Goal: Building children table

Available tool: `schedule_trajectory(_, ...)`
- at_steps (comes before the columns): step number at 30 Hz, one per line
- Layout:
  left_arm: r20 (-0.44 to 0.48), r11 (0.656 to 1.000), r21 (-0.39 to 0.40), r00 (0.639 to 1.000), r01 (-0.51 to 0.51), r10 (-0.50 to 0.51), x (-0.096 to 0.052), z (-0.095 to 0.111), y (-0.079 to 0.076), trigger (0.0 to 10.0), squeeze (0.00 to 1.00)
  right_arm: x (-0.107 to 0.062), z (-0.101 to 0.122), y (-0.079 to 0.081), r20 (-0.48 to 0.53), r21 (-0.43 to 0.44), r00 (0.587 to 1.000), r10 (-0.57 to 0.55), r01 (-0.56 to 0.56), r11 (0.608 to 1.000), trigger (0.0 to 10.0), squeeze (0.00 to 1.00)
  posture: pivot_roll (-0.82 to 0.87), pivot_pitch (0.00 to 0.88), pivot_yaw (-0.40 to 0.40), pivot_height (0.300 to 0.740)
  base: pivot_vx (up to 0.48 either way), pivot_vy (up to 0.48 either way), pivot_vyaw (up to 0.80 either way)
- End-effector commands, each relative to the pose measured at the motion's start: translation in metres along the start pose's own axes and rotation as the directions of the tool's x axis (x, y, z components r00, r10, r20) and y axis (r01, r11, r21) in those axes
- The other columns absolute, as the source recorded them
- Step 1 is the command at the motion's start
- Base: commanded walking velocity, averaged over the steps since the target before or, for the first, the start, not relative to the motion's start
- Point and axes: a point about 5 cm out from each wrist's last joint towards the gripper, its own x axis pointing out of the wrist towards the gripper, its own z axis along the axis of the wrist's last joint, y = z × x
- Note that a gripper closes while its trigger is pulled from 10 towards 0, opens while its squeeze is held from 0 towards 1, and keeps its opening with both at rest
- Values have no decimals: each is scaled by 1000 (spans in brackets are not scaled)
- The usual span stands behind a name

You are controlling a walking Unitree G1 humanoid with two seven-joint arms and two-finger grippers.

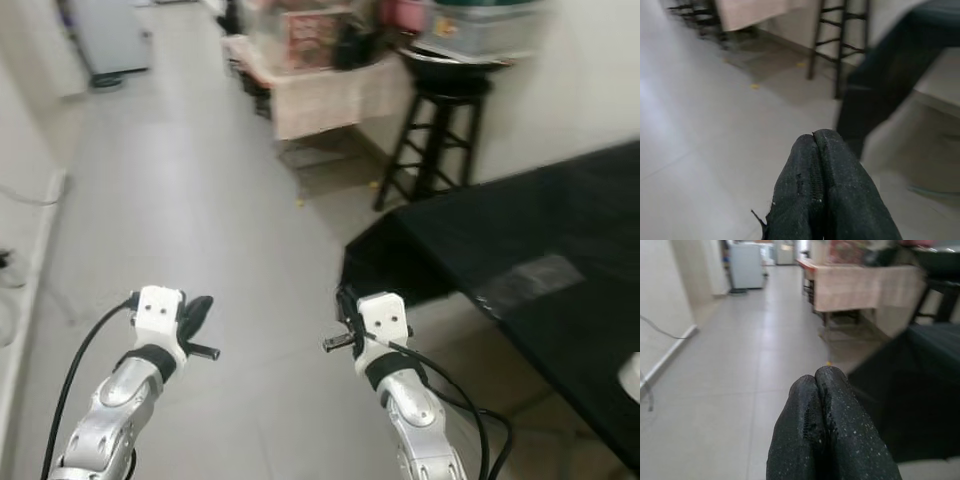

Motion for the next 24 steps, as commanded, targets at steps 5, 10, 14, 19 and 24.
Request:
schedule_trajectory(5, 36, 1000, 7, 999, 14, -14, 5, 14, 0, 10000, 0, 9, 15, 13, 51, 8, 997, 63, -63, 998, 10000, 0, -109, 0, 68, 740, 0, 0, -800)
schedule_trajectory(10, 51, 999, 37, 998, 38, -40, 4, 18, -5, 10000, 0, 14, 20, 16, 62, -2, 995, 77, -77, 997, 10000, 0, -107, 0, 68, 740, 0, 0, -800)
schedule_trajectory(14, 54, 999, 28, 998, 33, -34, 4, 19, -5, 10000, 0, 16, 22, 17, 70, -17, 994, 86, -85, 996, 10000, 0, -105, 0, 66, 740, 0, 0, -800)
schedule_trajectory(19, 51, 999, -36, 999, 13, -11, 5, 20, -3, 10000, 0, 18, 25, 18, 71, -25, 992, 100, -98, 995, 10000, 0, -93, 0, 60, 740, 0, 0, -800)
schedule_trajectory(24, 61, 999, -49, 998, 21, -18, 5, 23, -3, 10000, 0, 21, 27, 18, 76, -26, 992, 102, -100, 995, 10000, 0, -91, 0, 60, 740, 0, 0, -800)
